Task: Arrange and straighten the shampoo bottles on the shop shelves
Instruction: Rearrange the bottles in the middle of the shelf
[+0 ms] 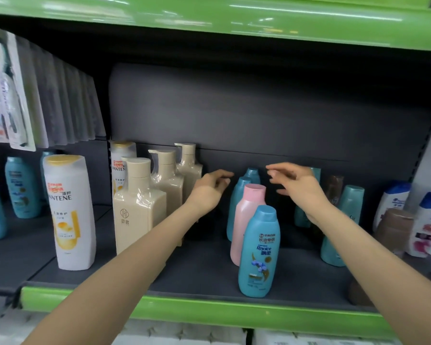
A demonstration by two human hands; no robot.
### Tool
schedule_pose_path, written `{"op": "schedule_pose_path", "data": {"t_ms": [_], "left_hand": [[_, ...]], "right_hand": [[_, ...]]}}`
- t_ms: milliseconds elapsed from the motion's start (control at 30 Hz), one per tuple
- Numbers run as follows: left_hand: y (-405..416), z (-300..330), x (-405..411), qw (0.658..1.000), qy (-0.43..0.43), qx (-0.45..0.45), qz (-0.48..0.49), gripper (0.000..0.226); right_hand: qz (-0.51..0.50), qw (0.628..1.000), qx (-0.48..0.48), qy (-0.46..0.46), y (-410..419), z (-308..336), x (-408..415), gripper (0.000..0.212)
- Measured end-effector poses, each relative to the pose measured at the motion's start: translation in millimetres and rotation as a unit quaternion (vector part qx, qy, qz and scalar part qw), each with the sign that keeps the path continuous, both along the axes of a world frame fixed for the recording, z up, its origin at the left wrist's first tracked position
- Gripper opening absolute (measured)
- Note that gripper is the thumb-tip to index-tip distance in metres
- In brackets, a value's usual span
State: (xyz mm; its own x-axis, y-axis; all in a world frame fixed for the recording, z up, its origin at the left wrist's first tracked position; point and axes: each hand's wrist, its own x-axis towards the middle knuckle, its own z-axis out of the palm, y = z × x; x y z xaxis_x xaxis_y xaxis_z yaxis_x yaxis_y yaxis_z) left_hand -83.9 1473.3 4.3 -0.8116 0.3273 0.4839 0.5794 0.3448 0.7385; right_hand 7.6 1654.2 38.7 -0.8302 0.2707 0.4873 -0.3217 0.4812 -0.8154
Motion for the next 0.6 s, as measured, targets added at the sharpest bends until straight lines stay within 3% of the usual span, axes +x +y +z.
{"op": "schedule_pose_path", "data": {"t_ms": [133,233,367,600], "left_hand": [[7,-1,-5,0.994,-0.076,-0.074,-0.012,0.036],[12,-9,-6,0.987,-0.141,-0.051,-0.059,0.032],[15,-14,-11,0.987,-0.139,-0.03,-0.072,0.025],[12,-7,-12,0.983,-0.164,0.005,-0.081,0.015]], "right_hand": [[-0.066,0.995,0.024,-0.066,14,-12,-48,0.016],[-0.07,0.989,0.067,-0.11,19,-20,-74,0.034],[-0.073,0.982,0.118,-0.126,27,-20,-101,0.05],[-0.041,0.987,0.106,-0.114,29,-20,-122,0.036]]}}
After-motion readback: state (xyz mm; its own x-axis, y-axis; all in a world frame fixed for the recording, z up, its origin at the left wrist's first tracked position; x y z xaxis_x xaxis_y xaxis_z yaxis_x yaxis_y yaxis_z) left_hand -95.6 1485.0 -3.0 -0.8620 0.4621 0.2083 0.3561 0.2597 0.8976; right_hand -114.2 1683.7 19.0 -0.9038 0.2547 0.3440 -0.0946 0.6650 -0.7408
